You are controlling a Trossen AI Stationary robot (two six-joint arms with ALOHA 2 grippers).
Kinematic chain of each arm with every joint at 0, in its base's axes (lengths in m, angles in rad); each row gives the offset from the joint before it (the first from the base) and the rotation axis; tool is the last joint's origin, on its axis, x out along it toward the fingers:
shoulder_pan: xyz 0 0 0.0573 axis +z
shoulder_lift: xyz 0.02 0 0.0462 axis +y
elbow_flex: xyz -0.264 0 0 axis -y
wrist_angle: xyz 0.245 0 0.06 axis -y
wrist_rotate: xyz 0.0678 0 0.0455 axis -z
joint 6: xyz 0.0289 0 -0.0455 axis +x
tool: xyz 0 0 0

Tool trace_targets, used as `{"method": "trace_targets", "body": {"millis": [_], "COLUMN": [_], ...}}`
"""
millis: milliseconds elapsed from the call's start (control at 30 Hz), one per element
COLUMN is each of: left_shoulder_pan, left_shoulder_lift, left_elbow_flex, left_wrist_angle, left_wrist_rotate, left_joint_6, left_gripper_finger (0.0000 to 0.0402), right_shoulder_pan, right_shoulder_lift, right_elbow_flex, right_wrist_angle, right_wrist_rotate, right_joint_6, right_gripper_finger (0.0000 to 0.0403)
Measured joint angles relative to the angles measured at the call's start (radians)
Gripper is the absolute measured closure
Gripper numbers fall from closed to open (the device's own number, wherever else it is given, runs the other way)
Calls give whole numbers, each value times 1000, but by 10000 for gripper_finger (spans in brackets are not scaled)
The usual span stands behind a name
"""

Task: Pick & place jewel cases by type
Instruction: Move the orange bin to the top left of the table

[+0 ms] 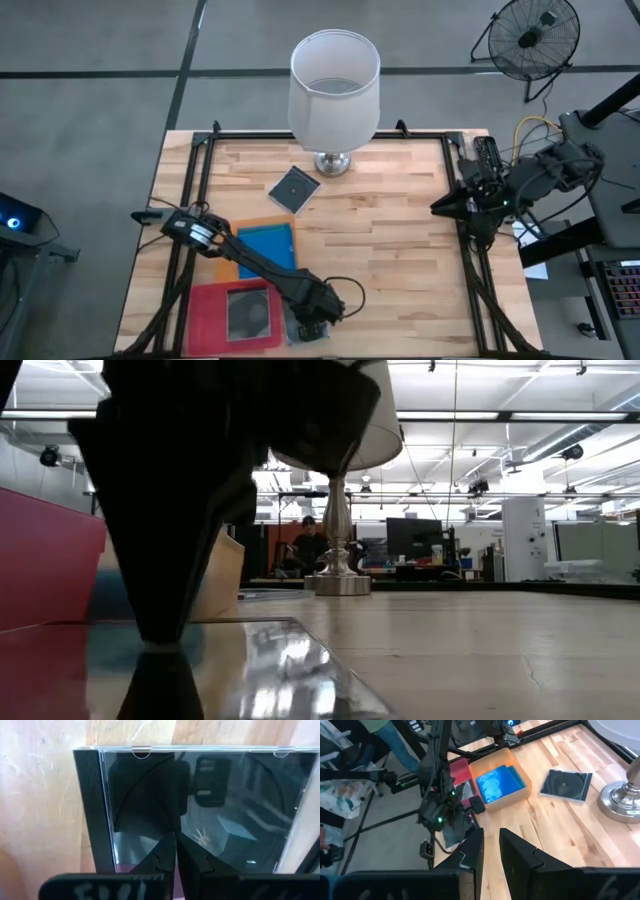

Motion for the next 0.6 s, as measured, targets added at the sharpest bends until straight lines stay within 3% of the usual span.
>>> {"method": "trace_targets", "body": {"millis": [333,600], "left_shoulder_pan": [36,98], "left_shoulder_lift": [4,4], "left_elbow_flex": [0,-1], "left_wrist_angle": [62,154], "left_wrist_rotate": [11,-60], "left_joint_6": [29,47], "left_gripper_finger": [402,402], "right_shoulder_pan": [0,0], "right_shoulder_lift": [-35,-52], "right_elbow_flex": [0,-1], "right_wrist_angle": [-7,-11], "right_wrist_rotate": [26,27], "right_joint_6": [-13,-31], "right_gripper_finger": [346,346]}}
